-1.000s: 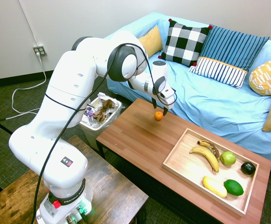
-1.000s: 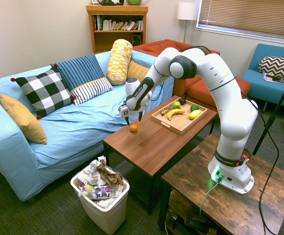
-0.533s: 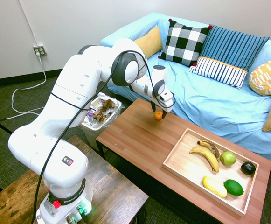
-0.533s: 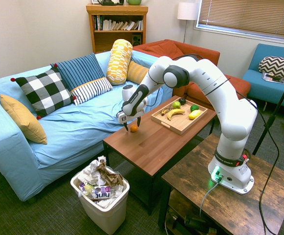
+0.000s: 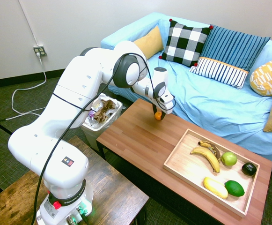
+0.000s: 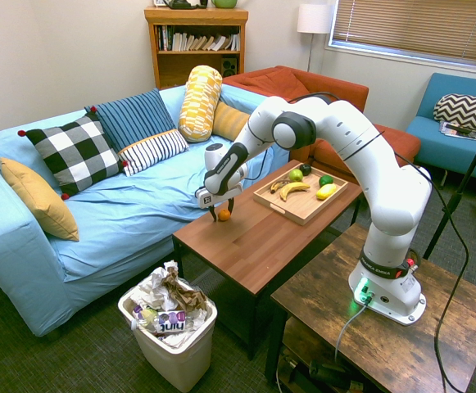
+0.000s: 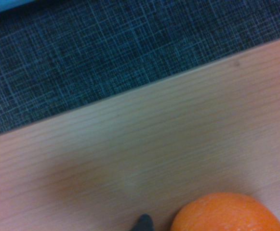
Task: Put the tangerine in the tray
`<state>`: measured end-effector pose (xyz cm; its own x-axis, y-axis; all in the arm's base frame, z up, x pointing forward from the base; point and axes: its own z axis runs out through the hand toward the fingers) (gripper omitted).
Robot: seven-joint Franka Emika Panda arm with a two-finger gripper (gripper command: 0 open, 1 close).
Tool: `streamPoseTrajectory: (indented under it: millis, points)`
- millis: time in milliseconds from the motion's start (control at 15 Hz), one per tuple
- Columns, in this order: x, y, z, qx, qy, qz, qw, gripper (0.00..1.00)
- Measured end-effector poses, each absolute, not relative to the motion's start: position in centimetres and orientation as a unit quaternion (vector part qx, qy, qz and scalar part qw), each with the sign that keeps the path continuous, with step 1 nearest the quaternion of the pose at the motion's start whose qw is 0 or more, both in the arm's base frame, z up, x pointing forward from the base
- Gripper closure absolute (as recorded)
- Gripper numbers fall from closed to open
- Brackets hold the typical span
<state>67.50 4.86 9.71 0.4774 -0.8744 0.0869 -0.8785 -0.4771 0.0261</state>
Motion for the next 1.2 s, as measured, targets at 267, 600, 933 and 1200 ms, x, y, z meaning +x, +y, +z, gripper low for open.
streamPoseTrajectory:
  millis: [267,600,933,1200]
  points:
    - [68.2,4.3,11.6,0.858,-0.512,0.037,0.027,1.0]
    - [66.3,-3.0,18.6,0.833,-0.548,0.056,0.041,1.0]
    - [59.1,-17.5,20.0,0.783,-0.615,0.049,0.083,1.0]
    - [55.0,-24.3,17.7,0.763,-0.635,0.03,0.12,1.0]
